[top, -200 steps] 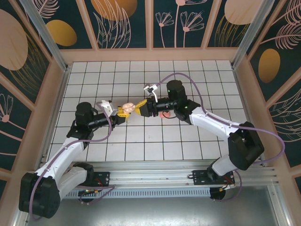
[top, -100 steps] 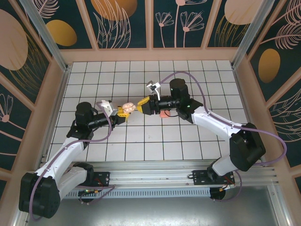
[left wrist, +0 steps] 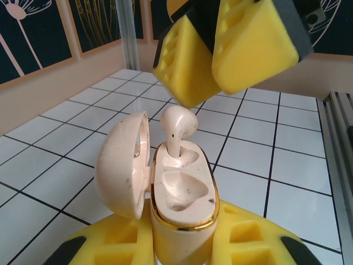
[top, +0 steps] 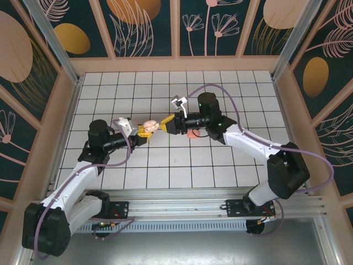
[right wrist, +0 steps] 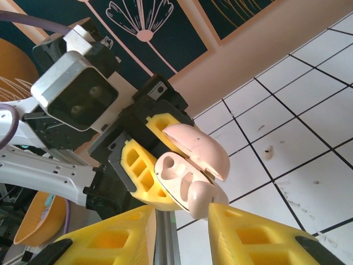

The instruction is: Insert the wireless bluetooth earbuds into the charging case

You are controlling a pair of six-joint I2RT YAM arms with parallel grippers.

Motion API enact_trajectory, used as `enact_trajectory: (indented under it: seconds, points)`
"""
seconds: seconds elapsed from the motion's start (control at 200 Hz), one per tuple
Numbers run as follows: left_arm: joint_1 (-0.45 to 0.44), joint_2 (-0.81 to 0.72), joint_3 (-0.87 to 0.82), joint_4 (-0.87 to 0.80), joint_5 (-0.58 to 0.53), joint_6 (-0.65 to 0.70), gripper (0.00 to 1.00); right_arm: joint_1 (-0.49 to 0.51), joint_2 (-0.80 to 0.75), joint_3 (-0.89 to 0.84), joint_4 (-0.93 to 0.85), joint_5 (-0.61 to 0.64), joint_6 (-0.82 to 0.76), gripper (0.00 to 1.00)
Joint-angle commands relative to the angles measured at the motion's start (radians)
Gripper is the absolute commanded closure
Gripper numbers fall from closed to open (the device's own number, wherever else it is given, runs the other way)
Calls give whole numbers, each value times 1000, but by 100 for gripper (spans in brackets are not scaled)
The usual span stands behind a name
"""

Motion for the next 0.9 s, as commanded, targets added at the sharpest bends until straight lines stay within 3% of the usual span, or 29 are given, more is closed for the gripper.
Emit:
enact_trajectory:
  seconds: [0.0, 0.891]
  points:
    - [-1, -15, 30, 32, 22, -4, 88, 9, 17, 41, 0, -12, -10, 69]
    - [-3, -20, 28, 24, 13, 2, 88, 44, 41, 80, -33, -32, -31, 81]
